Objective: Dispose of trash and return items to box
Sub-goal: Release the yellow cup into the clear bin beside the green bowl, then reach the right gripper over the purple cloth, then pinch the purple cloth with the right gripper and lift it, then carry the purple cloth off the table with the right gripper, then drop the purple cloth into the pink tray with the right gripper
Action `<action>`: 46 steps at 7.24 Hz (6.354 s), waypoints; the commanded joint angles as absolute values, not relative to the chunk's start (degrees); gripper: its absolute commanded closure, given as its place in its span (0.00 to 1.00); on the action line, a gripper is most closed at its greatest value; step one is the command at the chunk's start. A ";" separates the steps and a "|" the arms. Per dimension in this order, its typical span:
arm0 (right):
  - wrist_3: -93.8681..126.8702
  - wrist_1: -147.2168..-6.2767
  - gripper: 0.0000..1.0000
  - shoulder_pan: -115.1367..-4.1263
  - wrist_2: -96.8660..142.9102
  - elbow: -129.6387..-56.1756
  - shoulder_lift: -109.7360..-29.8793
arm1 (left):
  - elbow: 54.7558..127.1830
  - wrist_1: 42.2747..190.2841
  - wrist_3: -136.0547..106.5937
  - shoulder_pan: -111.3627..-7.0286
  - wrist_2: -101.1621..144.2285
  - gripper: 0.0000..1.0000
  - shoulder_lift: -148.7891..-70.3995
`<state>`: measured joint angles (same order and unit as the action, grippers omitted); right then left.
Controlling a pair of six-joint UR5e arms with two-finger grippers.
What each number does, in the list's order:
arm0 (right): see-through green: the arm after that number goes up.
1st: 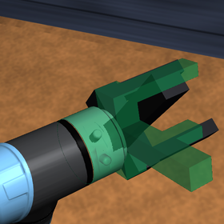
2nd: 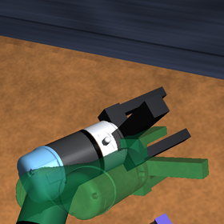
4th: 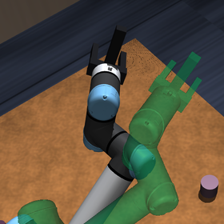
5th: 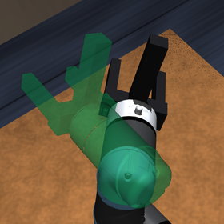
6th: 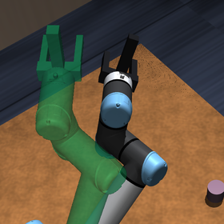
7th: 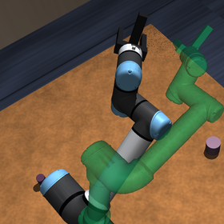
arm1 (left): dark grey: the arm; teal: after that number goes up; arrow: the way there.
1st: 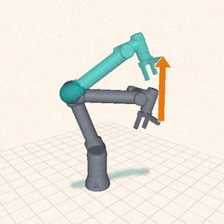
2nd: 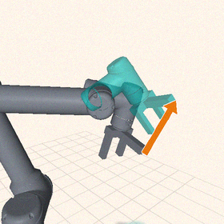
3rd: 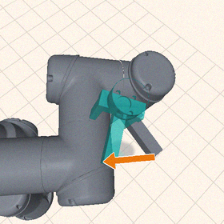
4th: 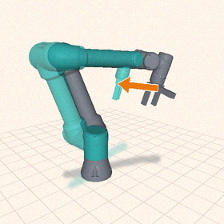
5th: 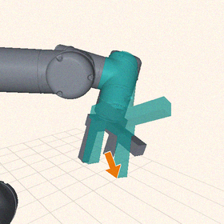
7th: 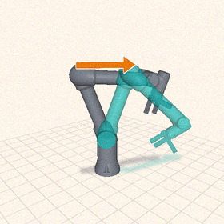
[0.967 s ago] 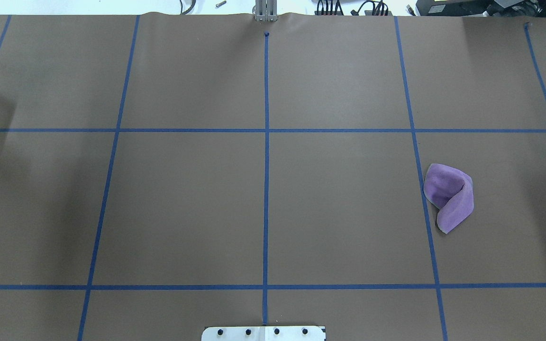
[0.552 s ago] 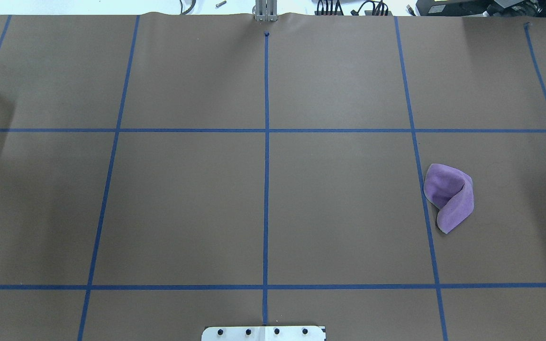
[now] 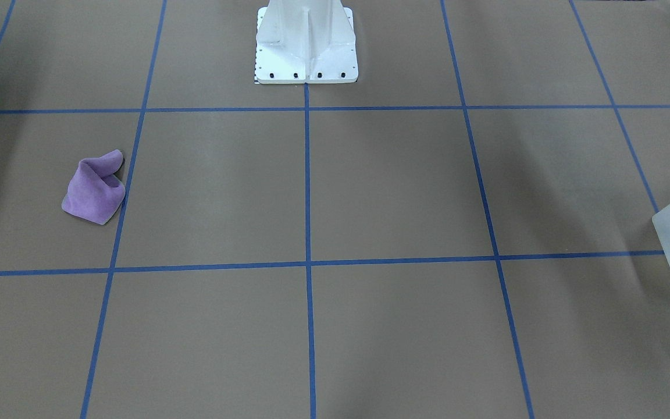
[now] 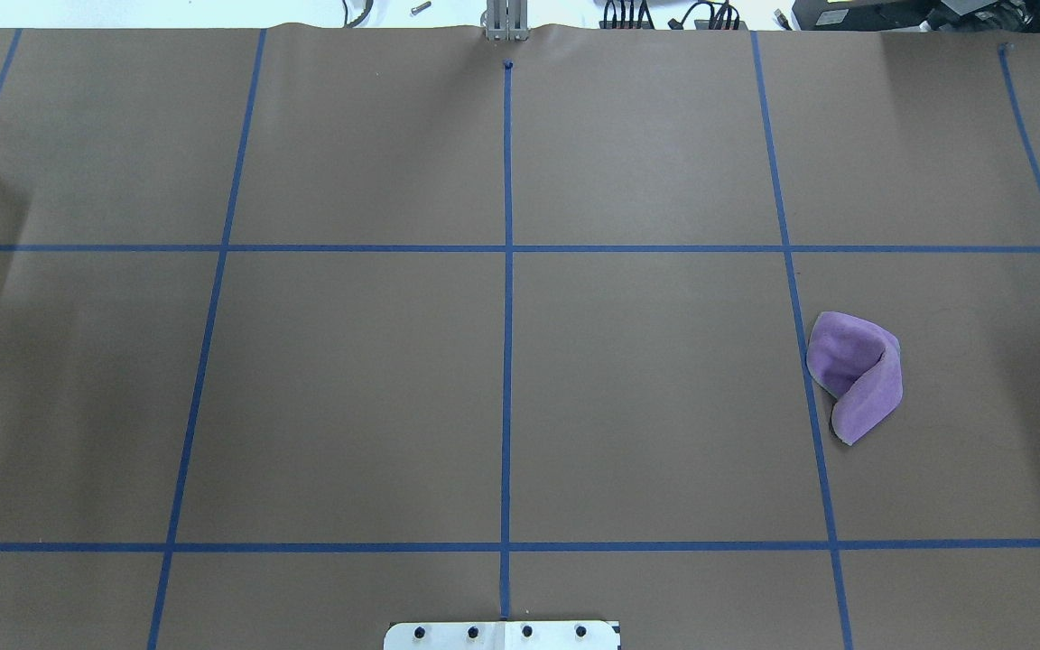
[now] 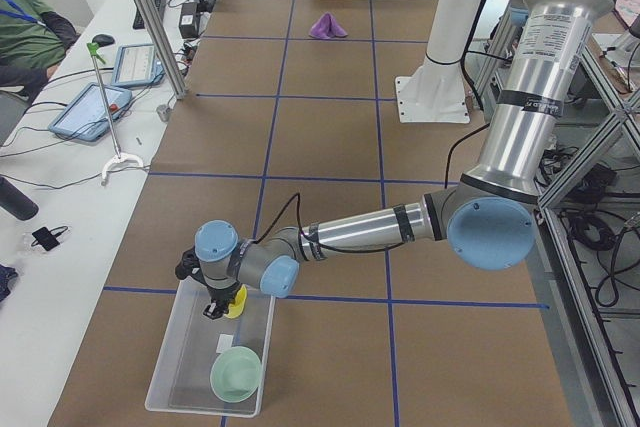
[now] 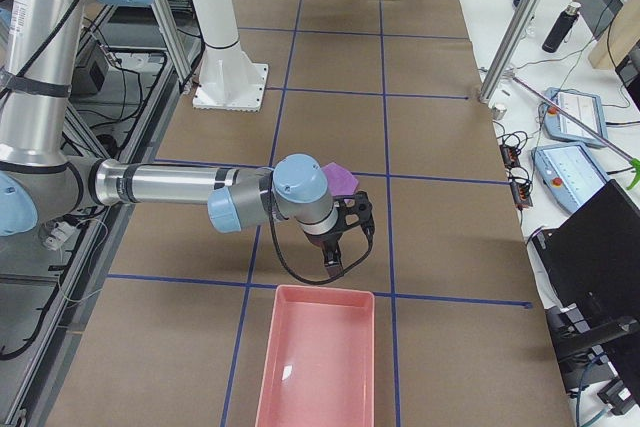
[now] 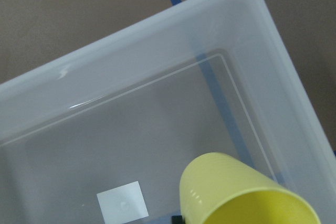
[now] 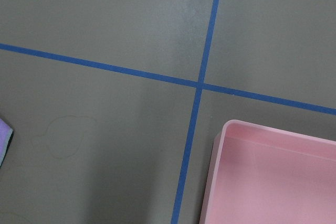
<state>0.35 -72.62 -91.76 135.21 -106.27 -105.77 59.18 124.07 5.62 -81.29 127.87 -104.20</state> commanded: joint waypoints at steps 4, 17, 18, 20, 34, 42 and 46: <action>1.22 -72.60 0.00 -91.76 137.79 -106.52 -105.73 | 78.15 101.69 7.11 -88.14 132.33 0.01 -103.80; 66.27 -73.21 0.39 -36.48 94.84 -116.48 -91.77 | 111.01 88.15 8.17 -92.29 133.95 0.01 -78.66; 66.27 -73.21 0.56 -36.47 94.83 -116.46 -92.28 | 111.09 88.15 8.17 -92.20 133.95 0.01 -78.66; 66.10 -73.30 0.57 -35.69 93.87 -116.54 -95.34 | 111.01 88.16 8.17 -92.20 134.03 0.01 -78.75; -12.47 -88.50 1.00 -89.49 128.11 -108.07 -97.56 | 110.04 91.14 8.17 -92.20 134.03 0.01 -77.17; -14.84 -87.89 0.02 -95.71 131.19 -99.92 -97.39 | 109.95 91.32 8.26 -92.20 134.03 0.01 -77.08; -7.91 -87.71 0.00 -95.71 136.70 -100.11 -99.21 | 106.90 91.06 8.26 -92.20 134.03 0.01 -76.73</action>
<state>-8.29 -87.75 -95.75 138.66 -100.08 -97.61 108.72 91.22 8.26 -92.20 134.03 -76.76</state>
